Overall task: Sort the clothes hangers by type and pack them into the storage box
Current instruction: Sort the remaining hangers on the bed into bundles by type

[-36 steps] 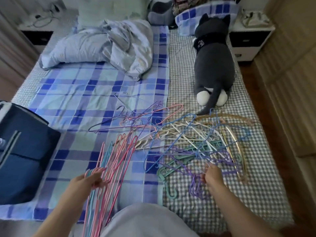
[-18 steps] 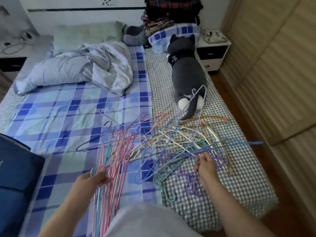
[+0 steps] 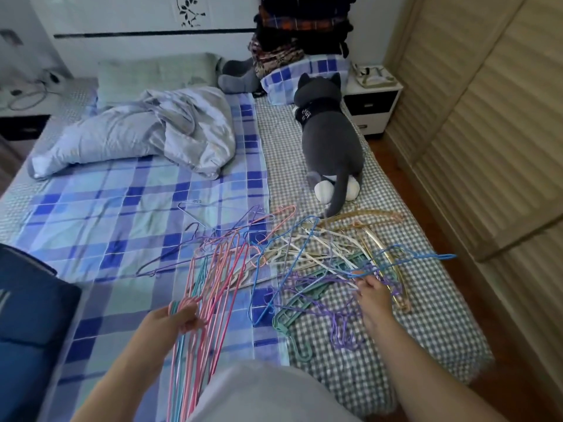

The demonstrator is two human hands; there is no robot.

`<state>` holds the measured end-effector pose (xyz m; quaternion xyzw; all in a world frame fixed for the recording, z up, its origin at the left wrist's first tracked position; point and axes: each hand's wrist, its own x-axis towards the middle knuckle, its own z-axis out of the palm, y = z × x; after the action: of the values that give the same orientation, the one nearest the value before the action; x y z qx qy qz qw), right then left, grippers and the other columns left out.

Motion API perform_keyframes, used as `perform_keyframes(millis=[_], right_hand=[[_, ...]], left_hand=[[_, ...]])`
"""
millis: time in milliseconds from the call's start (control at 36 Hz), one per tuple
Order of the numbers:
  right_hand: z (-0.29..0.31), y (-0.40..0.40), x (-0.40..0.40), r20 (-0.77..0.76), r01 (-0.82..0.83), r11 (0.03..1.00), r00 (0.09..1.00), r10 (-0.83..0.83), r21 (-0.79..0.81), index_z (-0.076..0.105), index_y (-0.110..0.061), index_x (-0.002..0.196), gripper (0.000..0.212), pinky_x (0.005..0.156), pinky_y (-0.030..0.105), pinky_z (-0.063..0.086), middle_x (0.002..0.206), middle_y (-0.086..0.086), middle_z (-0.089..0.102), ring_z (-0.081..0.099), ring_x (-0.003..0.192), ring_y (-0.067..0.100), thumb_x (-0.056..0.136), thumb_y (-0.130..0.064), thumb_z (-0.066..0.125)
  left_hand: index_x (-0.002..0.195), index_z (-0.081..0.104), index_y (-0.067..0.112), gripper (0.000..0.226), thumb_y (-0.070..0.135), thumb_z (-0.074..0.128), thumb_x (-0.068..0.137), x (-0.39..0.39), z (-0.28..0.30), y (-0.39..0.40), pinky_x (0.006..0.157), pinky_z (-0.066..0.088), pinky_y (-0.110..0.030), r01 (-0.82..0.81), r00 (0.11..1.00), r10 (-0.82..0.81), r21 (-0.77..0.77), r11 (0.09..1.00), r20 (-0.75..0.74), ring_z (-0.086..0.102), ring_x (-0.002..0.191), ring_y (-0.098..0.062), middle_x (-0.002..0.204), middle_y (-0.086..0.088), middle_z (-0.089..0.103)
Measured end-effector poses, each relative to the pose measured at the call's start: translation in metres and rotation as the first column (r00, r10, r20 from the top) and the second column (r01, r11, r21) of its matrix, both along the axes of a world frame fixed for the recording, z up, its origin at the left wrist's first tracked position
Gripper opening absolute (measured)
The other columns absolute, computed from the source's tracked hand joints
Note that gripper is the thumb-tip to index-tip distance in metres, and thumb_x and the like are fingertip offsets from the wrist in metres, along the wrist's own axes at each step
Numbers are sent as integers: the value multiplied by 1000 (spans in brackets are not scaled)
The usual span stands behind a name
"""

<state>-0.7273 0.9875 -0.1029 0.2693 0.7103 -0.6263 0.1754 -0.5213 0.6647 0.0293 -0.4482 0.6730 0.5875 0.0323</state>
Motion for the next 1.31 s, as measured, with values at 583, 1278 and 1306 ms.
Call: perform_keyframes(millis=[583,1278,1306], right_hand=[[-56,48,25,490,342,842,865,-108,-418,62,0,102,14,51,34,60,73,15,70,70,57,25,97,-13,61],[-44,64,63,291,-543,215,695,657,812,61,-14,119,25,61,32,44,78,-1,57,48,67,21,101,-19,44],[-44,66,65,295,-544,212,695,656,812,61,-14,119,25,60,32,43,78,0,57,48,66,20,101,-19,44]], left_hand=[[95,76,7,13,17,68,95,13,-26,13,117,31,-58,-65,994,65,-2,998,86,71,98,-39,79,-18,76],[100,75,14,13,22,66,96,18,-12,21,112,35,-51,-19,998,16,40,999,68,69,107,-36,88,-21,77],[102,74,13,13,21,66,96,18,-13,21,111,35,-50,-20,997,17,48,999,73,69,107,-35,89,-21,77]])
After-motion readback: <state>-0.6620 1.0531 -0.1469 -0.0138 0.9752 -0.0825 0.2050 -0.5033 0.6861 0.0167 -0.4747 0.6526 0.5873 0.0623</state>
